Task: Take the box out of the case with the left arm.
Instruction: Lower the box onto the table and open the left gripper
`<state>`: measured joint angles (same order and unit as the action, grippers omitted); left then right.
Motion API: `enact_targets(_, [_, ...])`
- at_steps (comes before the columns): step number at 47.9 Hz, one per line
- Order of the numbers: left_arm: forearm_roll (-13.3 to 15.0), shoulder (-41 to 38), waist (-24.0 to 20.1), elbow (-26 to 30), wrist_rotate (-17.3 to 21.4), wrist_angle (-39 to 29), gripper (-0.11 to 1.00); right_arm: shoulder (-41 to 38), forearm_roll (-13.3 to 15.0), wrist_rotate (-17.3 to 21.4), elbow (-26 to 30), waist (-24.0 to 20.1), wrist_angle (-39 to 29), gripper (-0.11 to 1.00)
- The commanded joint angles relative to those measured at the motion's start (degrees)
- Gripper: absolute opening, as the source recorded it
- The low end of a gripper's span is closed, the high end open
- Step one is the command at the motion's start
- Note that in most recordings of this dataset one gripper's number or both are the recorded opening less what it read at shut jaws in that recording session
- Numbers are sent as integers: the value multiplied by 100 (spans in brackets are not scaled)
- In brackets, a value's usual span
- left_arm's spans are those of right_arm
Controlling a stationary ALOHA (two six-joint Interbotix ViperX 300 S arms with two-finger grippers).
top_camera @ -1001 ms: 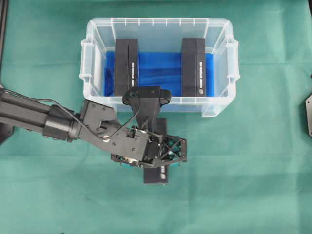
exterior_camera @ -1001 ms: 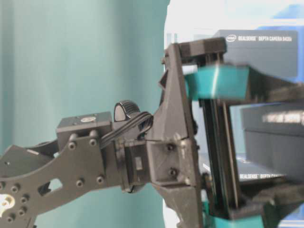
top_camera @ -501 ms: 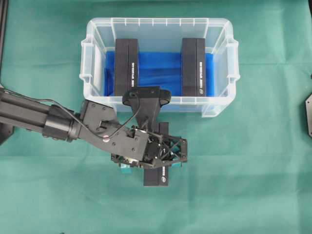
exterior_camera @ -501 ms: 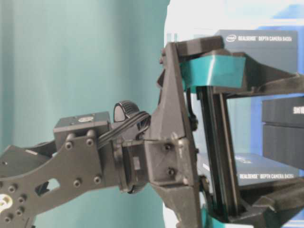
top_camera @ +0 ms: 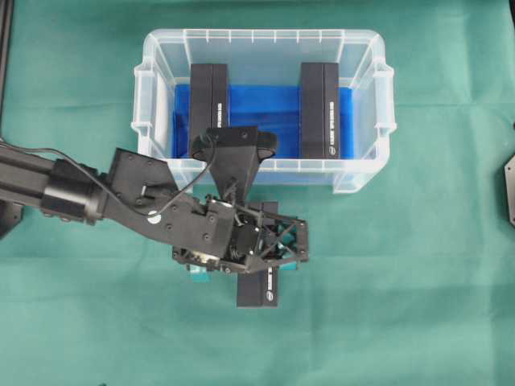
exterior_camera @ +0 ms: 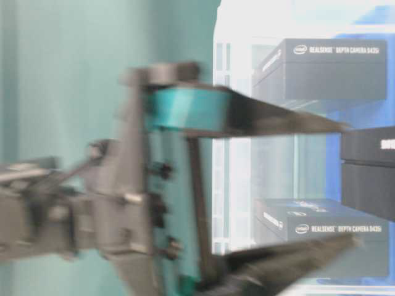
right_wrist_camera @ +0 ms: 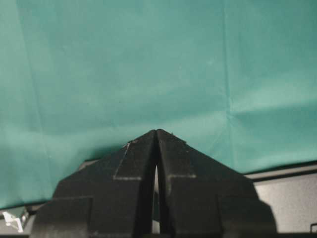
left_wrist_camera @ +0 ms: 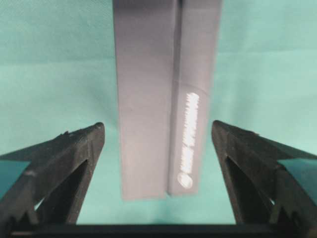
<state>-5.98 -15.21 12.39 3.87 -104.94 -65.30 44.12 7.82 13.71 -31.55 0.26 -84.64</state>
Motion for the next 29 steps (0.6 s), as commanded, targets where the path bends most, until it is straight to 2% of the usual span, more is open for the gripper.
enact_targets(1, [9,220,-18,308,9,-35,91,-9,9,0,79,9,-9,0])
enact_targets(7, [26,220,-35,633,97,-255,91,-9,18,0,70,9,-9,0])
enact_targets(22, [53,193,-114,1521,378,-1468,91,-9,18,0,79,9,-9,0])
enact_targets(29, [53,185,-123,1679,378,-1679,91,-9,18,0,70,9,-9,0])
